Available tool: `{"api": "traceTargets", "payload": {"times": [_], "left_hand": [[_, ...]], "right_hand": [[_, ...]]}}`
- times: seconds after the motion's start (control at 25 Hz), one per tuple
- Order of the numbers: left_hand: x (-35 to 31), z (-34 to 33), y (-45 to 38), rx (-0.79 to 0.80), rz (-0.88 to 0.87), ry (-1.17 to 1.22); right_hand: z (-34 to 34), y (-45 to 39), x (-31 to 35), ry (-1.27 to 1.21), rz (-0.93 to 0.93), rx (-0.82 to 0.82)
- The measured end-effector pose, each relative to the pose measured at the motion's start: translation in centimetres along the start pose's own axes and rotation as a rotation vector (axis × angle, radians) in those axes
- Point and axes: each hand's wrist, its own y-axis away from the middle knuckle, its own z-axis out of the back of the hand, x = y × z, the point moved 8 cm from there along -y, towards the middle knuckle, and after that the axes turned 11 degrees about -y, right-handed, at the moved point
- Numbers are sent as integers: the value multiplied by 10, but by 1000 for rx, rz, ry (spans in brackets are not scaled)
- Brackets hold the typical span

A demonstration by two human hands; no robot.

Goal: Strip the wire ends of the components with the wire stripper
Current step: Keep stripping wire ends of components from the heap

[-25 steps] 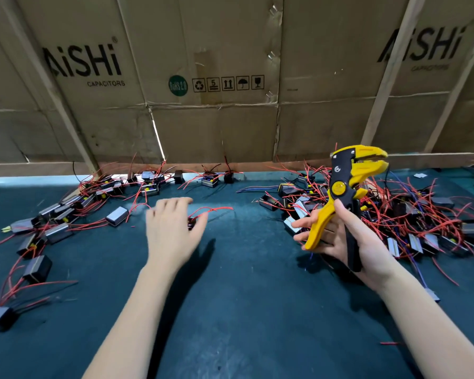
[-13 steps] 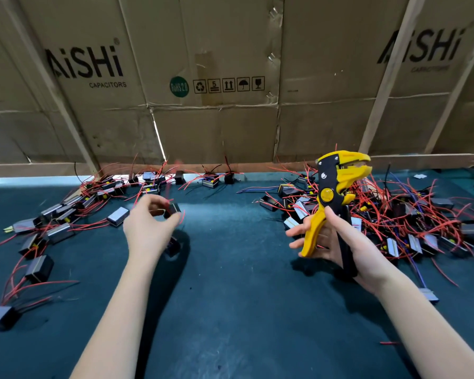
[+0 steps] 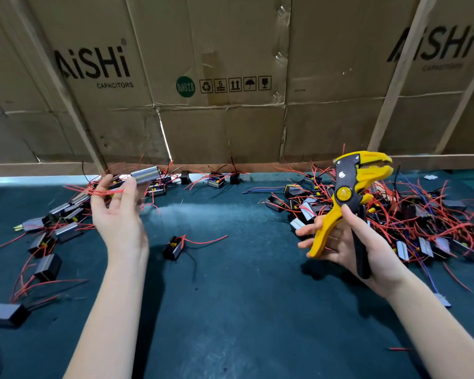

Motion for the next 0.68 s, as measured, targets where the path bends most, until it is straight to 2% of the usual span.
{"api": "traceTargets", "payload": {"times": [0.08, 0.16, 0.24, 0.32, 0.36, 0.4, 0.44, 0.6, 0.68], "left_hand": [[-17, -9, 4, 101, -106, -16], [-30, -35, 24, 292, -259, -223], [-18, -74, 62, 608, -345, -527], [18, -106, 116, 1050, -365, -824], [35, -114, 140, 1226, -355, -917], [46, -118, 156, 1324, -345, -950], [48, -118, 160, 1337, -331, -937], [33, -104, 119, 1019, -191, -769], [31, -98, 107, 952, -172, -770]], "right_hand": [[1, 0, 1, 10, 4, -13], [4, 0, 1, -27, 7, -32], [4, 0, 2, -82, -1, -32], [3, -1, 2, -103, -6, -31], [5, -1, 3, -98, 1, -39], [8, -2, 4, -84, 13, -47], [9, -1, 4, -67, 24, -53], [12, 0, 8, -59, 54, -46], [12, 0, 9, -63, 44, -30]]}}
